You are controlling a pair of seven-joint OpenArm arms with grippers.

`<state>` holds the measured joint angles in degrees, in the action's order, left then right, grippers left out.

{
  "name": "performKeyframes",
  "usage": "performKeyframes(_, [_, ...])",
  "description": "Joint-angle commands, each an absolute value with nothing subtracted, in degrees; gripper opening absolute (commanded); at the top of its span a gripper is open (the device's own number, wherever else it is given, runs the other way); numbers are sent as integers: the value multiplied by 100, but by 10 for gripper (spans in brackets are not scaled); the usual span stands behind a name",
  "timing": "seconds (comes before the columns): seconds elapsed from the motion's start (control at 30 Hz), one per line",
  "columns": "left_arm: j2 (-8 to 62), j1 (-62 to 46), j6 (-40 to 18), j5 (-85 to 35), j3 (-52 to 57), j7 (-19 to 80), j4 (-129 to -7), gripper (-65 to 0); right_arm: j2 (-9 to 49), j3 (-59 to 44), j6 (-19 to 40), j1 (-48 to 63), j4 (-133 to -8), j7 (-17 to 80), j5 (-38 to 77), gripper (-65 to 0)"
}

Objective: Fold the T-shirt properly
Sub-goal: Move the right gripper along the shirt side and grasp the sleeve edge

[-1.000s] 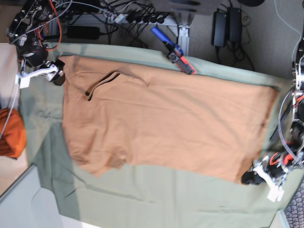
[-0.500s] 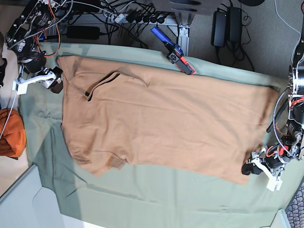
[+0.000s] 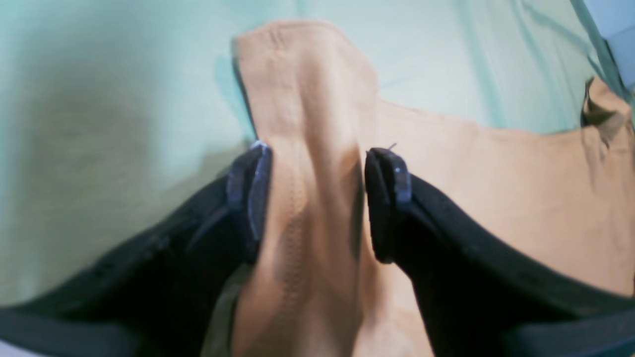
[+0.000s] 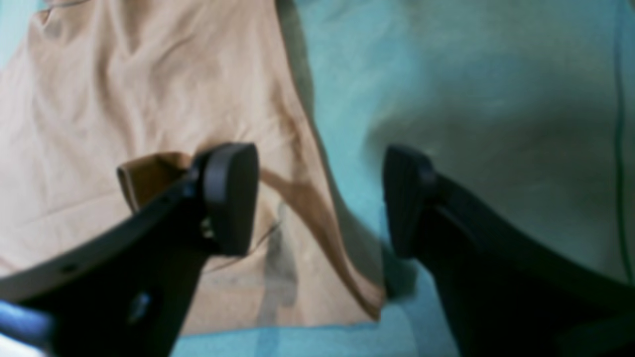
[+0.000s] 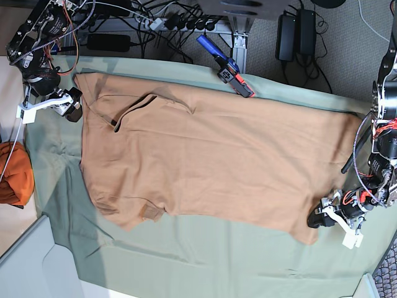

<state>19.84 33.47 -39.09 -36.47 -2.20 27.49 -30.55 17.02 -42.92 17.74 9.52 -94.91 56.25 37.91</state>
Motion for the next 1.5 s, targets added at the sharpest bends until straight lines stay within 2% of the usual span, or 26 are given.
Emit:
performKeyframes(0.0, [2032,3522,-4000,-3806,-209,2709,-3192,-319,1806,-4344,2252,891,-9590,5531,3857,-251])
performKeyframes(0.9, [1981,3520,-4000,-4821,-209,3474,-3557,-320,1804,-4344,2250,891,-9590,5507,3863,-251])
performKeyframes(1.03, [1984,3522,-4000,-4823,-209,3426,-3557,-452,1806,-4344,2250,891,-9590,5505,3863,-251])
performKeyframes(1.27, [1990,3524,-4000,-4941,-207,3299,-3557,-630,1809,-4344,2250,722,-9590,5505,3863,-251])
performKeyframes(1.33, [1990,3524,-4000,-4952,-207,3301,-3557,-650,1811,-4344,2250,548,-9590,5509,3859,-251])
performKeyframes(1.47, [2008,3522,-4000,-4952,-209,3321,-3557,-650,1809,-4344,2252,104,-9590,5505,3850,-251])
